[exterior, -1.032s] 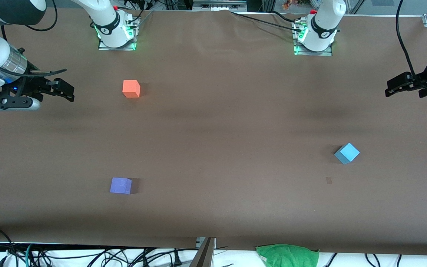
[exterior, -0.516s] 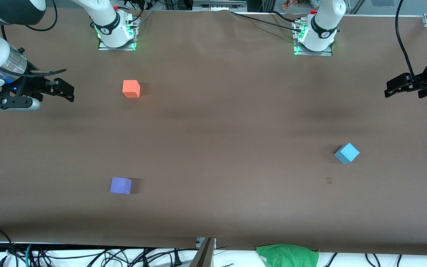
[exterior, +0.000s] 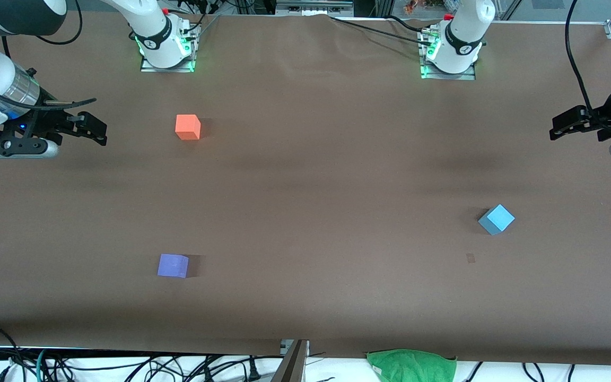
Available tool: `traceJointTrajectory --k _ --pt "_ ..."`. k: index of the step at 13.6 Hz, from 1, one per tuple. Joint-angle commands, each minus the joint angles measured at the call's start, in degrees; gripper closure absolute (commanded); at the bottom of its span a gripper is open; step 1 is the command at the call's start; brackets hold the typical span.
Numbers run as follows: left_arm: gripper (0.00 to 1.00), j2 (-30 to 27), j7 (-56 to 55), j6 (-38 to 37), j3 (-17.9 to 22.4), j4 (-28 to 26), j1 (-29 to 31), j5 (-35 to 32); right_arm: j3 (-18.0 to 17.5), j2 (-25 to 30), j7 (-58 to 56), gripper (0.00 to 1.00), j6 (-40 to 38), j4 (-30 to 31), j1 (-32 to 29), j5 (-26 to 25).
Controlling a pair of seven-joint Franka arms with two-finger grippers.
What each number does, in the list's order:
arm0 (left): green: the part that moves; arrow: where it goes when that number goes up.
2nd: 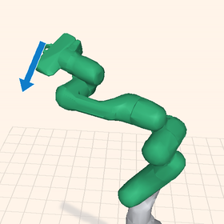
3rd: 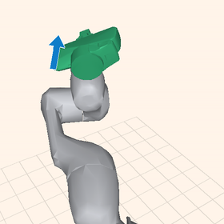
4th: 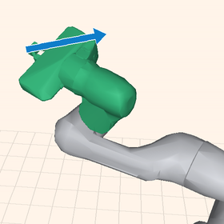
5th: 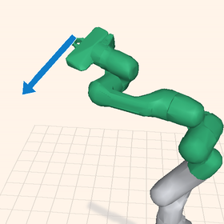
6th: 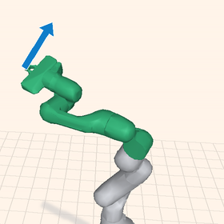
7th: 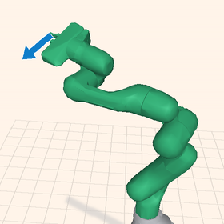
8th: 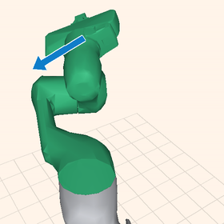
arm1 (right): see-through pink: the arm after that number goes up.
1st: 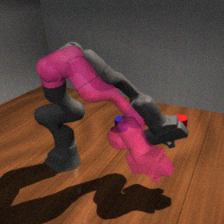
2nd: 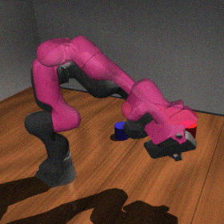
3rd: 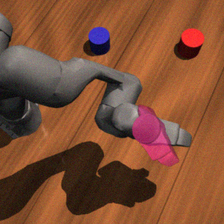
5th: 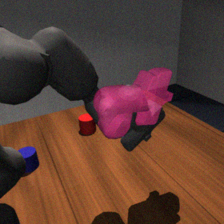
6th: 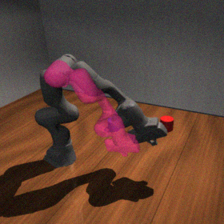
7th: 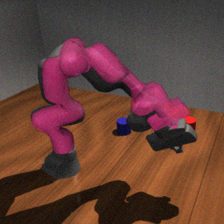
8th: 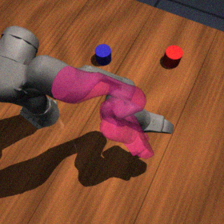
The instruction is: Place blue block between orange and purple blocks
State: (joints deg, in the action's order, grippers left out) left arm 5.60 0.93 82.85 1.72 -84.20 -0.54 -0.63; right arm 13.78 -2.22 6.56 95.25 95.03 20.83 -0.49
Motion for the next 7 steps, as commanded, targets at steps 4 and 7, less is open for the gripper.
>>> traceJointTrajectory --k 4,7 --pt "0.0 0.02 0.03 -0.58 -0.4 0.44 0.36 0.55 -0.16 -0.33 -0.14 0.0 -1.21 -2.21 0.17 0.05" --pt "0.0 0.02 0.12 -0.58 -0.4 0.44 0.36 0.55 -0.16 -0.33 -0.58 0.0 -1.21 -2.3 0.17 0.05"
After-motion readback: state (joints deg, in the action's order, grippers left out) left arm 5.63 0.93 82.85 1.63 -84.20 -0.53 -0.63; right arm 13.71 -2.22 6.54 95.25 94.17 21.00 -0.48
